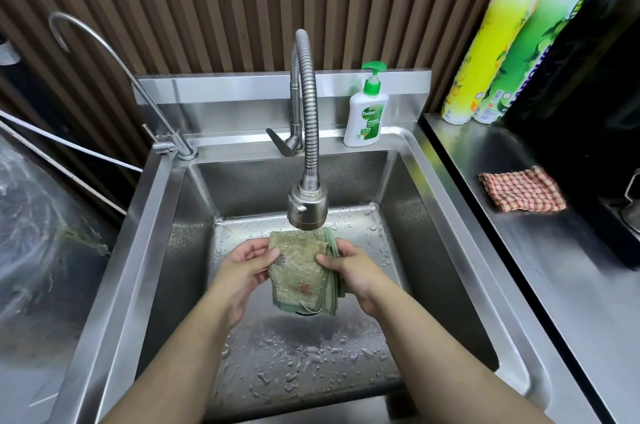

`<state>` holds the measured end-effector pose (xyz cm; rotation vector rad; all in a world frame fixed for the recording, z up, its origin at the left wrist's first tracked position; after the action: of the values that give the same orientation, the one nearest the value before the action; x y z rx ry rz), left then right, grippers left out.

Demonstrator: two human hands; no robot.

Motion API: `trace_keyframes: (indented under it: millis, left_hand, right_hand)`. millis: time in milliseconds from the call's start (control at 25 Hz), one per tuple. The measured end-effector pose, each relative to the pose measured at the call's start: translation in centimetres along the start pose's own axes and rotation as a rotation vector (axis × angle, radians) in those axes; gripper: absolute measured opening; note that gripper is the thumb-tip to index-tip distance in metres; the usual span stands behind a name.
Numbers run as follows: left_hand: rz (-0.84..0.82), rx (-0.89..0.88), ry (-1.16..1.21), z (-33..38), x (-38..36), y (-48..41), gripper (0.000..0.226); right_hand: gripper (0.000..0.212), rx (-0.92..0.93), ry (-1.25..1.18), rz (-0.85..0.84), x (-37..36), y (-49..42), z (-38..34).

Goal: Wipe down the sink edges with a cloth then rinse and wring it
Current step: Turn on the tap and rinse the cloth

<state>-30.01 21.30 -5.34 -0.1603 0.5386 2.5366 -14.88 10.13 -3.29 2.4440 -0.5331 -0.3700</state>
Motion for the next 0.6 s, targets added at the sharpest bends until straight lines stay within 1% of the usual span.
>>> trace_keyframes:
  millis: [120,280,360,440,520,600]
  left_hand:
    - [-0.07,0.013,-0.003,0.3,1.0,0.2,0.044]
    - [-0.109,-0.014,-0.038,0.7,-2.0,0.0,0.019]
    - [-0.126,-0.024,-0.059,1.1,-3.0,-0.3,0.016]
    - [-0.155,-0.017,-0.072,1.2,-2.9,-0.7,0.014]
    - [-0.141,-0.017,-0.117,1.5,-2.4,-1.2,0.011]
    - [-0.07,-0.048,-0.158,2.3,-2.2,-1.9,0.008]
  right_hand:
    - [0.017,0.034,0.056,-0.042,0.2,0.7,-0.2]
    - [0.013,0.086,0.043,0.058,2.3,1.4,-0.6]
    - [0.013,0.105,-0.01,0.096,3.1,1.6,-0.8]
    - [0.015,0.129,-0.027,0.1,3.4,1.9,-1.1]
    - [0.014,0.133,-0.014,0.1,3.5,2.0,-0.9]
    - [0.01,0.111,-0.01,0.125,3.7,1.9,-0.4]
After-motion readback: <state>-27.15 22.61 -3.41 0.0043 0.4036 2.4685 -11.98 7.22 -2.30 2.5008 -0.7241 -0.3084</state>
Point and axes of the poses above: each hand's wrist, its own y-axis away from the middle knuckle, its own x-axis out of the back of the hand, z = x × y, the point moved 2 cm from there along -y, towards the middle knuckle, and after that the axes turned 6 degrees about -x, right-handed, at the moved point
